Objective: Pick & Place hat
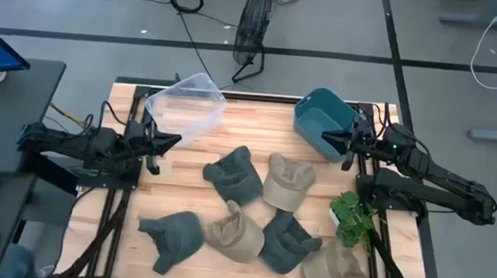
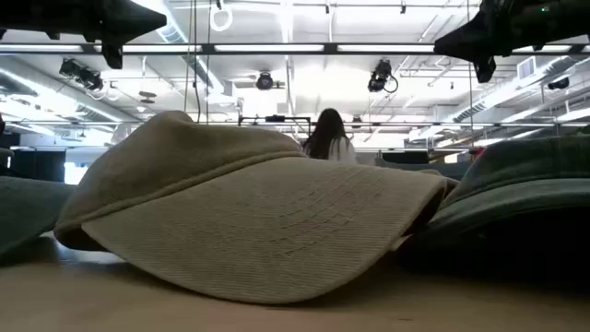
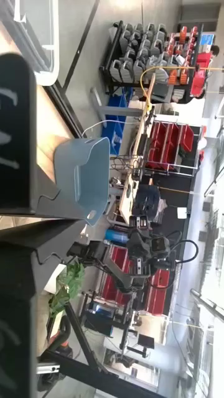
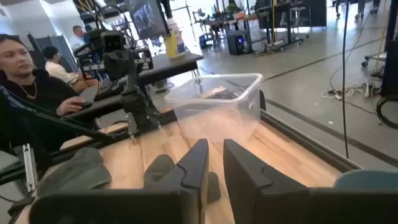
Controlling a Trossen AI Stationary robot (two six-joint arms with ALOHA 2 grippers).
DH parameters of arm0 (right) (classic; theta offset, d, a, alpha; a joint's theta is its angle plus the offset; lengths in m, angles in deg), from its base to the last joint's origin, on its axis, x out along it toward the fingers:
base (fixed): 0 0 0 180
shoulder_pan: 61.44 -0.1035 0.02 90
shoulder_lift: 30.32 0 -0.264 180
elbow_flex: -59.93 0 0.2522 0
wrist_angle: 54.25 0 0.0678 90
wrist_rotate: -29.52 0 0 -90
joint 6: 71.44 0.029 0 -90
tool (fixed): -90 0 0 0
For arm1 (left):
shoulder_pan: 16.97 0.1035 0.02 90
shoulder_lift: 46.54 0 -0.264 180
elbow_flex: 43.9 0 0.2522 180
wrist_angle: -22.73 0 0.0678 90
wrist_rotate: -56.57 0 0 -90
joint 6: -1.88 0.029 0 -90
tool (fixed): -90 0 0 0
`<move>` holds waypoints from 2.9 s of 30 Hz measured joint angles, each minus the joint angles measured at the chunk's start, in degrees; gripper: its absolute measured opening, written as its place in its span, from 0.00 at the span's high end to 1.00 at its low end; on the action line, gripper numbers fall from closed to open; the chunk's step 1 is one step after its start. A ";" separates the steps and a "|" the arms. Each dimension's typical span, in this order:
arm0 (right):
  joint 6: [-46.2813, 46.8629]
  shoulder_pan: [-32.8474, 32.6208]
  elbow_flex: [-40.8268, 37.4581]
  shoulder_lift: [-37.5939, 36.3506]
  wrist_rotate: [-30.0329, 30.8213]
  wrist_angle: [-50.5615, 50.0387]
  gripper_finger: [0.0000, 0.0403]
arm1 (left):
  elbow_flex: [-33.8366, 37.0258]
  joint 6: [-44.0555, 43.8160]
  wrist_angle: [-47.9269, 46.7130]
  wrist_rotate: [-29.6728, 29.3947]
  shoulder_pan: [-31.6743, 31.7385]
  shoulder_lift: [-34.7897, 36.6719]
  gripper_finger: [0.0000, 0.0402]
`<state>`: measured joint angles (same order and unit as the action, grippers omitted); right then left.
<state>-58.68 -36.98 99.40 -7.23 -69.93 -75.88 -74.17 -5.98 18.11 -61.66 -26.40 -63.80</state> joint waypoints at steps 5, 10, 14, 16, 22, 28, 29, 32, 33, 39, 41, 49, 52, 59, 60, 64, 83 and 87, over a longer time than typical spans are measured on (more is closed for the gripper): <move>0.14 0.01 0.00 -0.02 0.00 -0.53 0.87 | 0.00 -0.10 0.00 0.00 0.00 0.00 0.95; 0.20 0.00 0.00 -0.02 0.00 -0.51 0.87 | 0.00 -1.90 -0.02 -0.01 0.00 0.00 0.95; 0.09 0.02 0.00 0.00 0.00 0.04 0.87 | 0.00 -3.52 -0.02 -0.02 0.00 0.00 0.95; -0.93 0.02 0.00 0.00 0.03 1.19 0.87 | 0.00 -6.56 0.03 -0.04 -0.01 0.00 0.94; -3.19 0.00 0.00 0.44 0.04 9.73 0.84 | -0.07 -14.25 1.51 -0.83 0.00 -1.66 0.84; -2.75 -0.33 1.07 5.23 -0.86 17.11 0.75 | -1.25 -13.81 10.63 -0.31 -0.01 -8.64 0.72; -2.96 -0.54 2.06 6.48 -0.90 16.78 0.74 | -2.71 -12.89 10.48 -0.16 -0.02 -10.38 0.71; -5.11 -1.37 5.62 10.25 -1.07 16.24 0.69 | -8.79 -9.61 8.59 0.05 -0.02 -16.51 0.69; -6.09 -1.63 6.96 11.50 -1.07 16.21 0.67 | -11.44 -8.45 7.22 0.21 -0.02 -18.84 0.69; -9.22 -2.08 14.47 17.19 -1.07 9.53 0.65 | -29.19 -13.41 -15.18 0.71 0.45 -32.12 0.69; -9.41 -2.08 16.46 18.53 -1.07 5.22 0.65 | -34.18 -18.60 -24.23 1.39 0.78 -36.35 0.69; -13.58 -2.08 18.36 21.44 -1.07 -1.73 0.65 | -44.63 -25.31 -33.52 5.90 1.19 -52.15 0.68; -13.65 -2.10 18.36 22.10 -1.07 -2.35 0.65 | -45.71 -28.74 -33.12 8.88 1.67 -57.30 0.63; -13.51 -2.10 18.38 22.98 -2.48 -2.94 0.65 | -46.16 -33.57 -32.90 10.38 4.48 -69.00 0.49; -13.52 -2.10 18.38 23.04 -3.13 -3.02 0.65 | -46.16 -34.01 -33.07 10.82 4.87 -70.68 0.48; -13.25 -2.19 18.38 23.04 -5.06 -4.42 0.65 | -46.16 -37.69 -32.49 13.43 5.93 -76.83 0.47; -13.81 -3.69 18.38 23.04 -4.98 -10.69 0.65 | -46.16 -40.00 -29.74 17.96 6.38 -85.09 0.74; -14.85 -3.69 18.38 23.04 -4.97 -10.69 0.65 | -47.97 -42.62 -30.18 20.19 6.38 -85.09 0.96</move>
<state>-73.54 -40.67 117.78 15.81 -74.90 -86.57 -122.14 -48.60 -12.07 -41.46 -20.02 -148.89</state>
